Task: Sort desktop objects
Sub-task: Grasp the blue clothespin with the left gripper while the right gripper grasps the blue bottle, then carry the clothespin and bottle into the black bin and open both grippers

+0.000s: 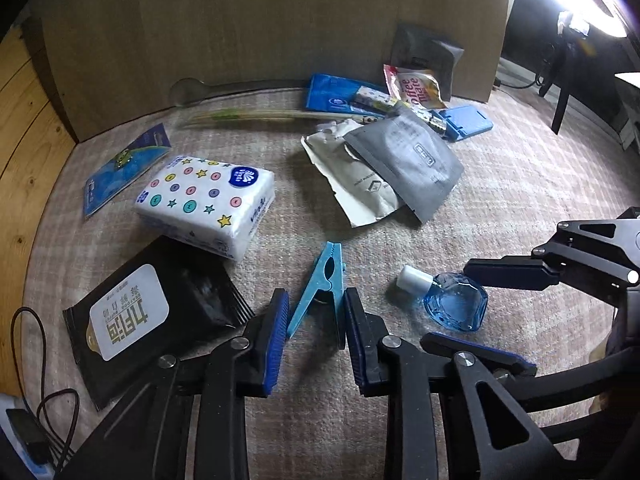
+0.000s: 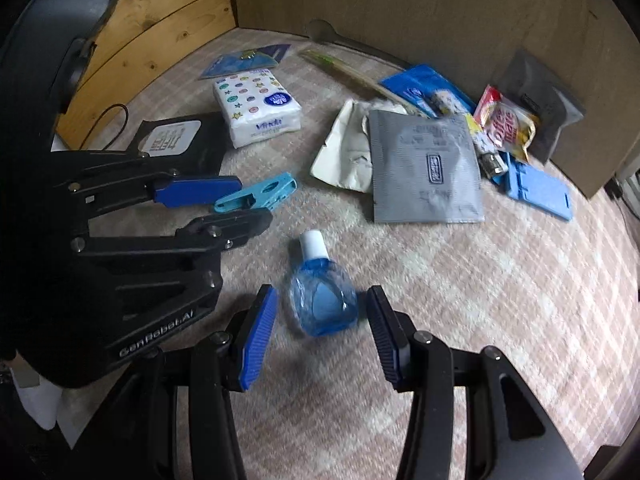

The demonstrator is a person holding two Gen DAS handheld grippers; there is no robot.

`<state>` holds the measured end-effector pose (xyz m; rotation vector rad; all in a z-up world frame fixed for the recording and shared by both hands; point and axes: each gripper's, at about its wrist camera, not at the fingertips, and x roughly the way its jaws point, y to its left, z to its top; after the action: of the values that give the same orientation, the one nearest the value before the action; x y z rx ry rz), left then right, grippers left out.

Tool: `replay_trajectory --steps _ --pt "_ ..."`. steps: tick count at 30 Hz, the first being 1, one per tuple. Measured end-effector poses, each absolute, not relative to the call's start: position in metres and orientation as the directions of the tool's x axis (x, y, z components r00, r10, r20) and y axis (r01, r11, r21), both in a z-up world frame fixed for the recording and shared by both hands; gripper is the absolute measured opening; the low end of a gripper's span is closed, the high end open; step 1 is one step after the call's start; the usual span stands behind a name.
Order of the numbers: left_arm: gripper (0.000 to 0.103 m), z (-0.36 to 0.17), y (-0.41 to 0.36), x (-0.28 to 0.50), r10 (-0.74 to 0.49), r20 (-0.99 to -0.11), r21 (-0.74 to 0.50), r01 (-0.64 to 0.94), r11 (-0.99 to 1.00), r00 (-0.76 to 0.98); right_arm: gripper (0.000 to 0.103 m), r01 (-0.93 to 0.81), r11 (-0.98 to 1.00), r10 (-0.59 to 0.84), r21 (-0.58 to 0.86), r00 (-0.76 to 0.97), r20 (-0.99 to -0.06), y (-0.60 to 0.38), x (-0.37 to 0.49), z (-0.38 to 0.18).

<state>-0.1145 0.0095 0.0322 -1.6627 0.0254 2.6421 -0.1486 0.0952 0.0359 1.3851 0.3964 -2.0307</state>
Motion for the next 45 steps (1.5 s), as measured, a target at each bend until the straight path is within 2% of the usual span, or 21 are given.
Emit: replay_trajectory --steps 2,4,12,22,31,45 --pt "0.026 0.032 0.007 -0.114 0.004 -0.901 0.003 -0.015 -1.000 -0.435 0.045 0.648 -0.755 -0.335 0.102 -0.247 -0.909 0.096 -0.149 0.036" --pt "0.026 0.032 0.005 -0.112 0.000 -0.900 0.006 -0.013 -1.000 -0.436 0.032 0.634 -0.768 -0.323 0.089 -0.264 -0.909 0.100 -0.149 0.037" --pt "0.026 0.034 0.008 -0.091 0.000 -0.900 -0.003 0.006 -1.000 -0.436 0.031 0.557 -0.816 -0.353 0.153 -0.273 -0.895 0.130 -0.137 0.045" --pt "0.026 0.073 0.048 -0.072 0.034 -0.874 -0.006 -0.060 -0.998 -0.486 0.031 0.441 -0.881 -0.354 0.170 -0.377 -0.856 0.191 -0.105 0.086" --pt "0.026 0.112 0.138 -0.058 0.157 -0.838 -0.034 -0.237 -0.971 -0.523 0.031 0.254 -0.951 -0.287 0.179 -0.502 -0.816 0.301 -0.068 0.129" --pt "0.026 0.136 0.337 -0.001 0.357 -0.816 -0.055 -0.555 -0.830 -0.454 0.031 -0.085 -0.982 -0.087 0.168 -0.585 -0.806 0.492 0.023 0.156"
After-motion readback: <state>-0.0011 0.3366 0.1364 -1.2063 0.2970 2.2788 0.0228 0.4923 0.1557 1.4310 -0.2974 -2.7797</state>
